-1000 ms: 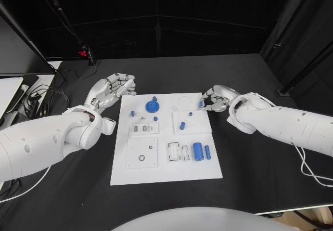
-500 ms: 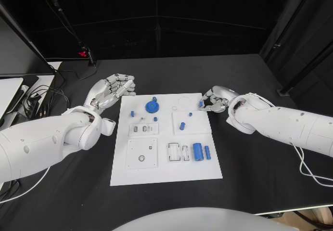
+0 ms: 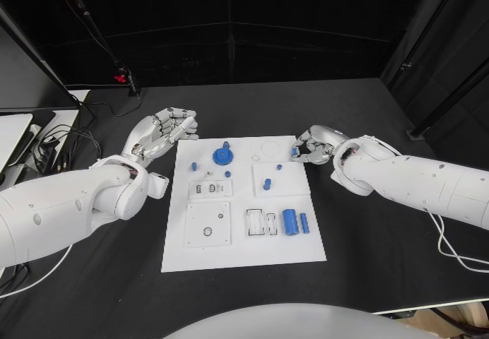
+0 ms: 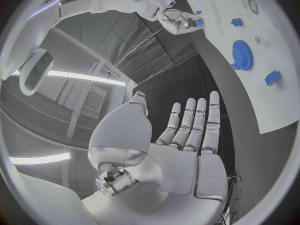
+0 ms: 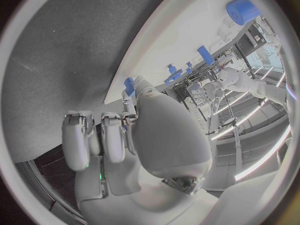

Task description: Assemble the parts on the task board

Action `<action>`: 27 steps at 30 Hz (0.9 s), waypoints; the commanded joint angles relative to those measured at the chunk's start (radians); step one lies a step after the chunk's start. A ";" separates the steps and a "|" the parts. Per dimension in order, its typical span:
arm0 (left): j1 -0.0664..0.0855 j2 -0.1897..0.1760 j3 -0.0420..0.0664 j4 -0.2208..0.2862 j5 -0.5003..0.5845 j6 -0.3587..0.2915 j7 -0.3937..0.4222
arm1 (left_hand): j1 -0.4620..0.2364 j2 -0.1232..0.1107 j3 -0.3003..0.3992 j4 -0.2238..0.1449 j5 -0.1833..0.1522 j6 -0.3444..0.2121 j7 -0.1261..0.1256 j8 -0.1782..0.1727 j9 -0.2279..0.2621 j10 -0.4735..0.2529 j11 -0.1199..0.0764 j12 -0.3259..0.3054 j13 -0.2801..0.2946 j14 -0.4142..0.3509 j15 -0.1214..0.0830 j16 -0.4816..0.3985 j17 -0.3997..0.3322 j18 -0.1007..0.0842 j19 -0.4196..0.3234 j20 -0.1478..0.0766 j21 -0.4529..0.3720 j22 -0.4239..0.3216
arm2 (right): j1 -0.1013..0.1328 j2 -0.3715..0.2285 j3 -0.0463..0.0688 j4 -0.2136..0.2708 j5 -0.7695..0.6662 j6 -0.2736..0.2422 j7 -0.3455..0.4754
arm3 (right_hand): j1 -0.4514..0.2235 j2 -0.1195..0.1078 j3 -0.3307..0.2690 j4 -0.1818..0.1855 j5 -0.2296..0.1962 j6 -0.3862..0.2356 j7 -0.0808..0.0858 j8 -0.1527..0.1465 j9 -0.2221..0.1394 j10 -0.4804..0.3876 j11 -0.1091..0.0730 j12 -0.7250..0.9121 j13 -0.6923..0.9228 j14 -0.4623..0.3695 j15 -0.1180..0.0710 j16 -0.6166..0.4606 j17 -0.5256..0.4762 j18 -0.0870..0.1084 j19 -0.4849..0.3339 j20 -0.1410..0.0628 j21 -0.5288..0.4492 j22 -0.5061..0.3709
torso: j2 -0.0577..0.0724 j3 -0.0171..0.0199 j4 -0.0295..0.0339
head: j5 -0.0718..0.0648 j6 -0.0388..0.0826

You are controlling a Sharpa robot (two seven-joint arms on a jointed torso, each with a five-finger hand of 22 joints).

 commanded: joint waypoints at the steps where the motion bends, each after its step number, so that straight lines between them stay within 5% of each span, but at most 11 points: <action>1: 0.001 0.000 0.001 0.002 -0.004 0.002 0.112 | 0.000 0.012 -0.006 0.000 0.007 -0.003 0.137 -0.005 0.001 -0.005 -0.001 0.004 0.000 -0.004 -0.003 0.006 0.000 -0.015 -0.004 0.000 -0.002 -0.002 | 0.002 0.001 0.001 0.001 -0.004 -0.012 0.008 | 0.000 0.001 0.004 0.001 -0.005 0.007 0.002 -0.001 -0.001 0.102 -0.008 0.003 0.263 0.102 -0.008 0.002 0.263 -0.007 0.104 -0.004 0.003 0.263 | 0.000 -0.0002 0.0002 | 0.002 -0.003; 14: 0.001 0.000 0.001 0.002 -0.004 0.002 0.111 | 0.000 0.012 -0.006 0.000 0.007 -0.003 0.137 -0.005 0.001 -0.005 -0.001 0.004 0.000 -0.004 -0.003 0.006 0.000 -0.015 -0.004 0.000 -0.002 -0.002 | 0.002 0.000 0.001 0.005 -0.004 -0.028 0.018 | 0.012 0.028 0.013 -0.008 -0.002 0.071 -0.003 0.015 0.005 0.102 -0.011 0.003 0.263 0.102 -0.011 0.002 0.263 -0.007 0.104 -0.009 0.003 0.263 | 0.000 -0.0003 -0.0010 | 0.008 -0.006; 21: 0.001 0.000 0.001 0.002 -0.004 0.002 0.110 | 0.000 0.012 -0.006 0.000 0.007 -0.003 0.137 -0.005 0.001 -0.005 -0.001 0.004 0.000 -0.004 -0.003 0.006 0.000 -0.015 -0.004 0.000 -0.002 -0.002 | 0.002 0.000 0.001 0.007 -0.004 -0.061 0.034 | 0.031 0.057 0.025 -0.025 0.005 0.126 -0.007 0.026 0.009 0.102 -0.005 0.003 0.263 0.102 -0.006 0.002 0.263 -0.007 0.104 -0.007 0.003 0.263 | 0.000 -0.0003 -0.0003 | 0.007 -0.006; 27: 0.001 -0.003 0.001 0.003 -0.004 0.001 0.110 | 0.002 0.014 -0.007 0.000 0.007 -0.003 0.137 -0.005 0.001 -0.005 -0.001 0.005 0.000 -0.004 -0.003 0.007 0.000 -0.015 -0.004 0.000 -0.002 -0.002 | 0.002 -0.002 0.001 0.011 -0.005 -0.111 0.065 | 0.041 0.060 0.027 -0.035 0.006 0.138 -0.007 0.025 0.008 0.102 -0.002 0.003 0.263 0.102 -0.004 0.002 0.263 -0.007 0.104 -0.004 0.003 0.263 | 0.000 0.0001 -0.0003 | 0.009 -0.006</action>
